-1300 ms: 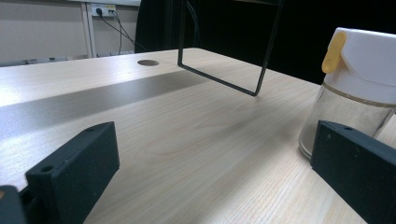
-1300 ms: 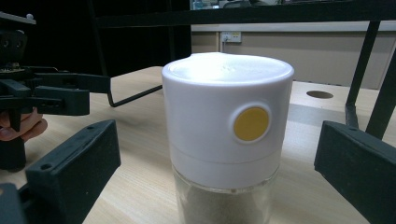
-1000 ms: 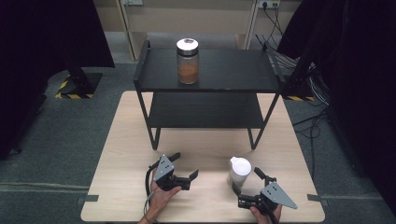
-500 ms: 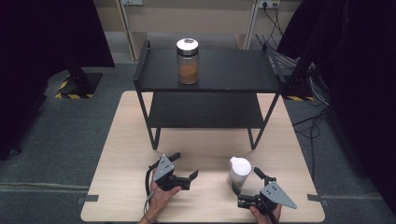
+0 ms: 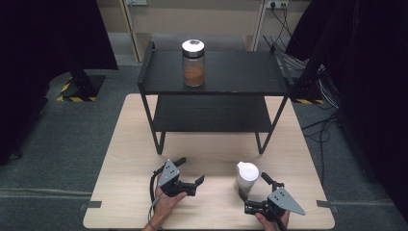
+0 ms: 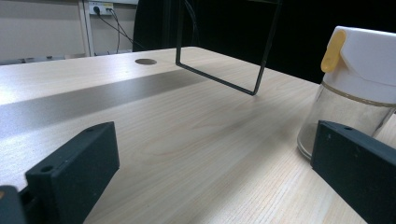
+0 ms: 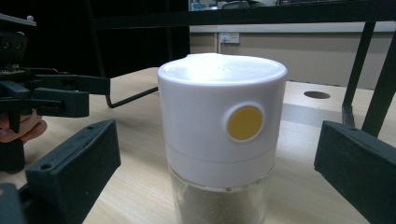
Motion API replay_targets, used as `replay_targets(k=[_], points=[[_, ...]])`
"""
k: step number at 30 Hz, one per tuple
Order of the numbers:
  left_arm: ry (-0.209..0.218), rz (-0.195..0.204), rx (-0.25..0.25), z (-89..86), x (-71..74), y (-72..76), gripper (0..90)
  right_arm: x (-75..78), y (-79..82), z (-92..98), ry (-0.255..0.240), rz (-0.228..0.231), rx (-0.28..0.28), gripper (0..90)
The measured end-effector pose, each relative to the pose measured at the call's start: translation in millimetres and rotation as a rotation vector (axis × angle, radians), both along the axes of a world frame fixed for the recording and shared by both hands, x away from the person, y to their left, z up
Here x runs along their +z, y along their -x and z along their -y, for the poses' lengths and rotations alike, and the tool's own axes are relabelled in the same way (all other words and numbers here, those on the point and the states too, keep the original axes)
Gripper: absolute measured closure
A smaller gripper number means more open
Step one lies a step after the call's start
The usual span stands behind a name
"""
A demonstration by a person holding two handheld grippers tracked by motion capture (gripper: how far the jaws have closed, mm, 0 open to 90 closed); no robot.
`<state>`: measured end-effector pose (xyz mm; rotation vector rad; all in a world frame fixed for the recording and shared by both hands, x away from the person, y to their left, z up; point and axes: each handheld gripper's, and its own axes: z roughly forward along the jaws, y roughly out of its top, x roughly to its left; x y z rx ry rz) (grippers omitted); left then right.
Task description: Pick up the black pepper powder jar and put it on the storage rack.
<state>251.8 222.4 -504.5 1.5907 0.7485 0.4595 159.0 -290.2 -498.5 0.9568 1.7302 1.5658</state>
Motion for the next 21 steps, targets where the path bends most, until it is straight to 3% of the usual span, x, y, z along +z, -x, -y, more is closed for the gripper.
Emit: replay_targets(k=[12, 16, 21], points=[[-0.011, 0.002, -0.004, 0.6, 1.0, -0.1, 0.5, -2.7, -4.8, -5.5, 0.018, 0.013, 0.001, 0.5], [-0.011, 0.002, -0.006, 0.8, 0.9, -0.4, 0.5, -2.5, -13.2, -9.5, 0.047, 0.002, 0.012, 0.9], [-0.013, 0.003, -0.005, 1.3, 0.9, -0.2, 0.5, -1.9, -23.0, -11.4, 0.068, -0.017, 0.027, 9.1]])
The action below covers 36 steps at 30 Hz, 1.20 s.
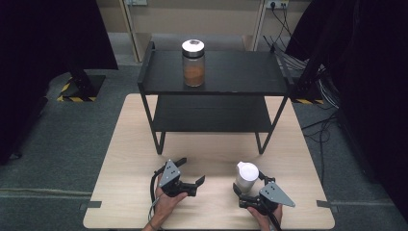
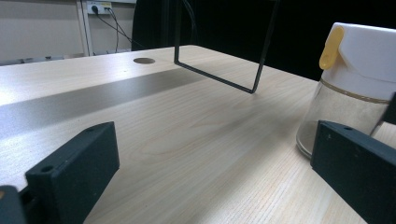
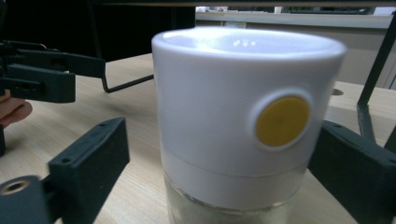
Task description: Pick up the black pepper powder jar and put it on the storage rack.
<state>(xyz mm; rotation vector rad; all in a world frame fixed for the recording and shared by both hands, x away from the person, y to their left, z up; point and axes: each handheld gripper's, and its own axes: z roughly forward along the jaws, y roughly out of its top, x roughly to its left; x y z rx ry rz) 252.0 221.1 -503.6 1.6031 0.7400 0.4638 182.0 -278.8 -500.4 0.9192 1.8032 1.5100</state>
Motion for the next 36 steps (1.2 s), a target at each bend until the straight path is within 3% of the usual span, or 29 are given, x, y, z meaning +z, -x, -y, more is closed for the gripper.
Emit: replay_targets(k=[5, 9, 28, 36], points=[[0.001, -0.001, -0.001, -0.1, 0.0, -0.2, 0.5, 0.5, -5.5, -2.2, 0.019, -0.019, -0.007, 23.6], [0.000, -0.002, -0.001, 0.0, 0.1, -0.3, 0.5, 1.4, -8.8, -1.6, 0.017, -0.027, -0.008, 30.0], [-0.001, -0.004, 0.000, 0.2, 0.3, -0.4, 0.7, 4.5, -6.9, -2.3, 0.015, -0.032, -0.006, 30.6], [-0.003, -0.005, -0.001, 0.4, 0.5, -0.5, 0.8, 9.9, -3.2, -2.4, 0.011, -0.006, 0.007, 30.6]])
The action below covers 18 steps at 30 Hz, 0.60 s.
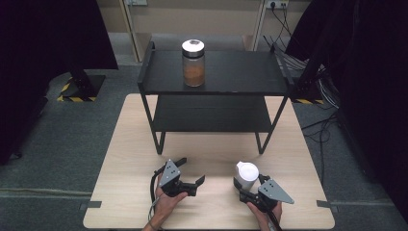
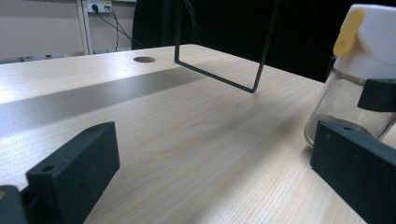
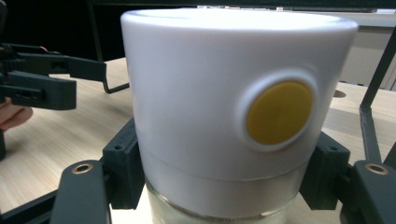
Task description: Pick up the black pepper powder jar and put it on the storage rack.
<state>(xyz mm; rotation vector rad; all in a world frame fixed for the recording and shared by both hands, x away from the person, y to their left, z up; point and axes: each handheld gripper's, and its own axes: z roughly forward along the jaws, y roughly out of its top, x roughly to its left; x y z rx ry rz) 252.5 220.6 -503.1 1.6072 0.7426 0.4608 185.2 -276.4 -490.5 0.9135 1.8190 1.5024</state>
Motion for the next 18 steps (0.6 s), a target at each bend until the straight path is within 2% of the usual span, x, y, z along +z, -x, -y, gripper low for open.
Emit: replay_targets(k=[11, 18], points=[[0.000, -0.002, 0.001, -0.2, 0.2, 0.0, 0.8, 12.8, 1.6, 7.3, -0.021, 0.017, 0.034, 30.7], [0.000, -0.004, -0.002, -0.3, 0.4, -0.3, 1.1, 27.3, 2.8, 8.6, -0.006, 0.035, 0.036, 30.7]])
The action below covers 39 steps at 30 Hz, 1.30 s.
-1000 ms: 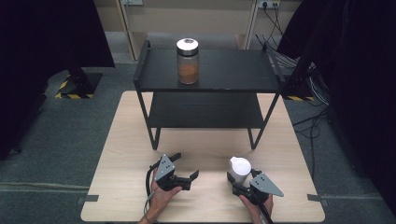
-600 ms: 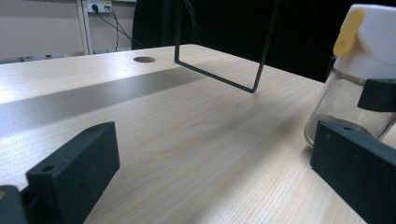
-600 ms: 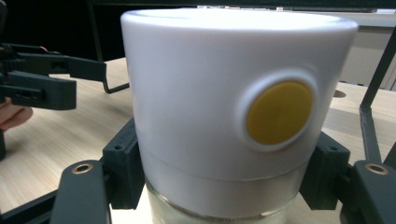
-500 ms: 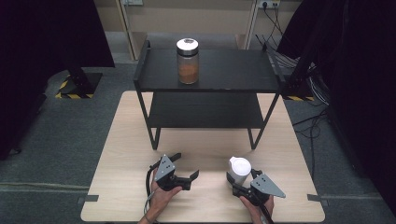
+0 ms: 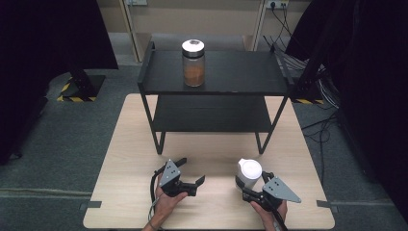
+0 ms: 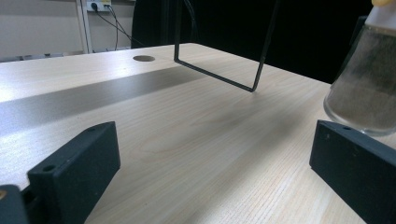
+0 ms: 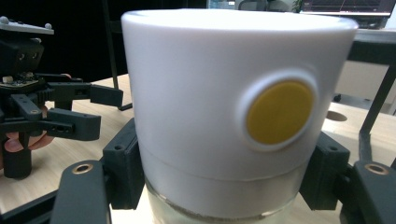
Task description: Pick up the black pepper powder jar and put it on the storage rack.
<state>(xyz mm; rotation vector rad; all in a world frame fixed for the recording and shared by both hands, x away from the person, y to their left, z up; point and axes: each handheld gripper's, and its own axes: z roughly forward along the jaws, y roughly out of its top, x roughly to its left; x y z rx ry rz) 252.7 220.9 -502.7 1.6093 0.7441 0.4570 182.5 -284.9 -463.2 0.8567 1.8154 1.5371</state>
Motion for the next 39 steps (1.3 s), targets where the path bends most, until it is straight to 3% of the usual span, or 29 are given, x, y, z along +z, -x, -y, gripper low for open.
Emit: replay_targets(k=[8, 17, 19, 23, 24, 25, 27, 29, 30, 35, 39], points=[[0.002, -0.002, 0.003, -0.3, -0.1, 0.0, 1.1, 12.1, -5.4, 2.2, -0.010, 0.001, -0.008, 30.7], [0.004, -0.003, 0.004, -0.5, -0.1, 0.0, 1.1, 45.4, -11.1, -3.0, -0.023, 0.019, 0.008, 30.7], [0.001, -0.003, 0.003, -0.4, 0.0, -0.1, 1.1, 63.6, -15.8, -4.5, -0.030, 0.030, 0.025, 30.7], [0.002, -0.003, 0.003, -0.4, 0.0, -0.1, 1.1, 79.0, -20.6, -4.3, -0.031, 0.042, 0.048, 30.7], [0.002, -0.004, 0.003, -0.4, 0.0, -0.2, 1.1, 91.5, -23.2, -6.5, -0.018, 0.054, 0.054, 30.7], [0.002, -0.004, 0.003, -0.4, 0.0, -0.2, 1.1, 91.5, -23.2, -6.5, -0.018, 0.054, 0.054, 30.7], [0.003, -0.004, 0.003, -0.4, -0.1, -0.2, 1.1, 112.3, -28.9, -9.0, -0.013, 0.052, 0.070, 30.7], [0.002, -0.004, 0.002, -0.4, 0.0, -0.3, 1.0, 116.2, -30.3, -9.7, -0.016, 0.052, 0.073, 30.7], [0.002, -0.003, 0.001, -0.4, -0.1, -0.3, 1.0, 128.5, -33.8, -12.3, -0.010, 0.050, 0.081, 30.7], [0.000, -0.004, 0.000, -0.2, 0.3, -0.3, 1.0, 144.4, -38.8, -16.5, -0.009, 0.048, 0.091, 30.7], [-0.002, -0.004, 0.001, 0.1, 0.4, -0.3, 1.1, 165.5, -47.0, -20.5, -0.007, 0.037, 0.102, 30.7]])
